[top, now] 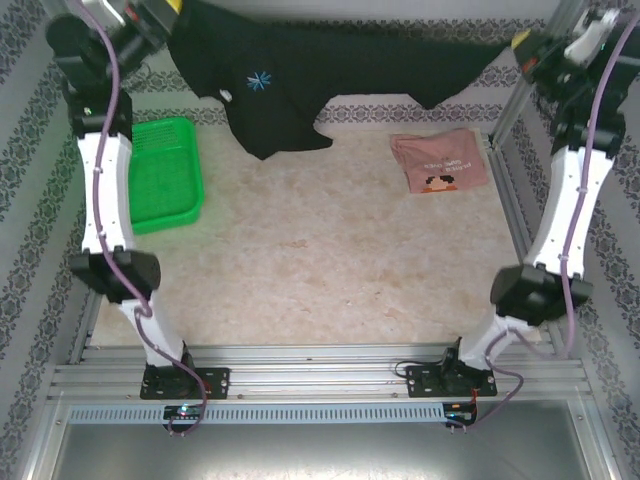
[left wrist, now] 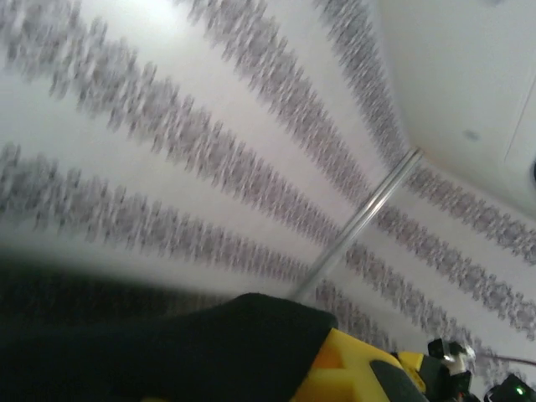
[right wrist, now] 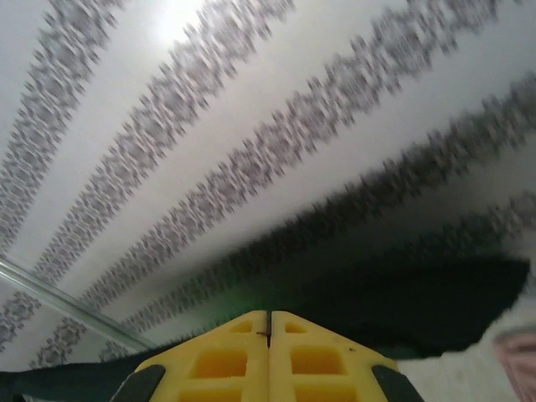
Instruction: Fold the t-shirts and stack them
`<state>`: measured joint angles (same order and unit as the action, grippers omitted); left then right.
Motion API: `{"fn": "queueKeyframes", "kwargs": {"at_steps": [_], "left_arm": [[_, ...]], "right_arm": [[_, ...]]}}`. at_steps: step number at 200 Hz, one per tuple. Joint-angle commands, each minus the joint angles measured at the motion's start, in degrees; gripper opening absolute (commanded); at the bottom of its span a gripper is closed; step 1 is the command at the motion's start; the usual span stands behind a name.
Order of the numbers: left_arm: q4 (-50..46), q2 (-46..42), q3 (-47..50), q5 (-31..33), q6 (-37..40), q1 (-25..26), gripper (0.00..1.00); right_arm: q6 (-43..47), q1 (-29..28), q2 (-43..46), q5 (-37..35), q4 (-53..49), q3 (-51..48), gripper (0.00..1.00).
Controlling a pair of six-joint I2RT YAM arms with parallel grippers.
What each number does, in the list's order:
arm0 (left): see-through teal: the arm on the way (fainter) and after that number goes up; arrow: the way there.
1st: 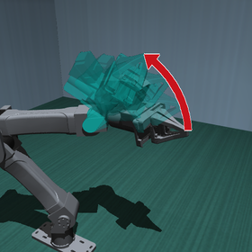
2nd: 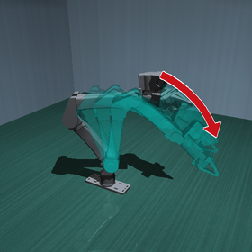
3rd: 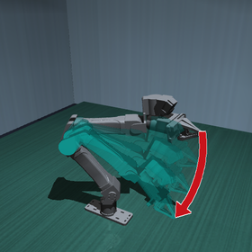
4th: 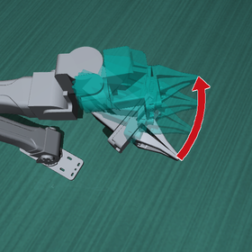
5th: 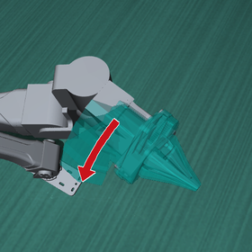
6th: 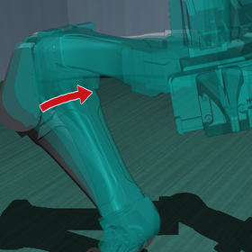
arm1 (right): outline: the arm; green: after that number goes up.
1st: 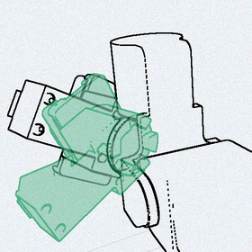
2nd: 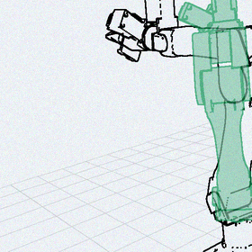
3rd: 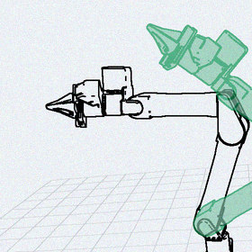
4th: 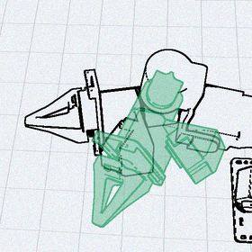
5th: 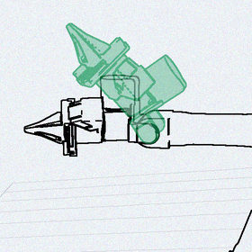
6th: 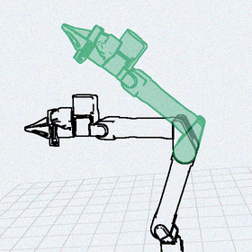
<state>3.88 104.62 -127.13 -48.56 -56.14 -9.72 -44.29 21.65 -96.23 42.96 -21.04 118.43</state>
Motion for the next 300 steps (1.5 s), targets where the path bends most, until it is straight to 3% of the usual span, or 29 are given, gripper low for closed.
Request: {"fn": "queueKeyframes", "kwargs": {"at_steps": [1,29,44,81,123,179,208,236,260,300], "left_arm": [[6.0,-12.28,25.8,0.37,6.87,0.4,0.0],[10.43,-29.14,63.89,5.35,4.35,0.76,0.0],[5.81,-38.25,79.01,10.28,3.52,0.66,0.0],[-13.49,-59.45,97.69,17.25,3.9,0.66,0.0],[-37.05,-74.29,102.08,25.71,6.37,0.62,0.0],[-47.8,-74.55,102.0,33.42,2.04,0.75,0.0],[-50.95,-72.66,99.13,35.96,0.68,0.75,0.0],[-47.74,-69.23,97.02,35.1,2.5,0.75,0.0],[-43.62,-61.94,94.15,33.82,5.87,0.88,0.0],[-38.01,-50.54,85.65,35.2,11.82,1.4,0.0]], "right_arm": [[8.98,0.5,8.35,0.04,1.53,-19.98,0.0],[14.8,0.54,19.54,-1.7,-0.45,-44.6,0.0],[17.07,0.76,24.37,-3.21,-3.48,-55.15,0.0],[16.6,0.59,33.63,-8.74,-9.14,-73.47,0.0],[15.96,0.29,38.0,-12.29,-18.58,-78.32,0.0],[11.4,0.41,41.81,-19.09,-31.16,-77.74,0.0],[10.64,0.9,44.04,-23.03,-38.33,-76.42,0.0],[10.23,0.89,44.98,-23.13,-37.94,-77.8,0.0],[9.99,-0.53,41.05,-20.82,-33.59,-78.11,0.0],[10.63,-6.8,30.79,-23.33,-27.67,-71.77,0.0]]}}
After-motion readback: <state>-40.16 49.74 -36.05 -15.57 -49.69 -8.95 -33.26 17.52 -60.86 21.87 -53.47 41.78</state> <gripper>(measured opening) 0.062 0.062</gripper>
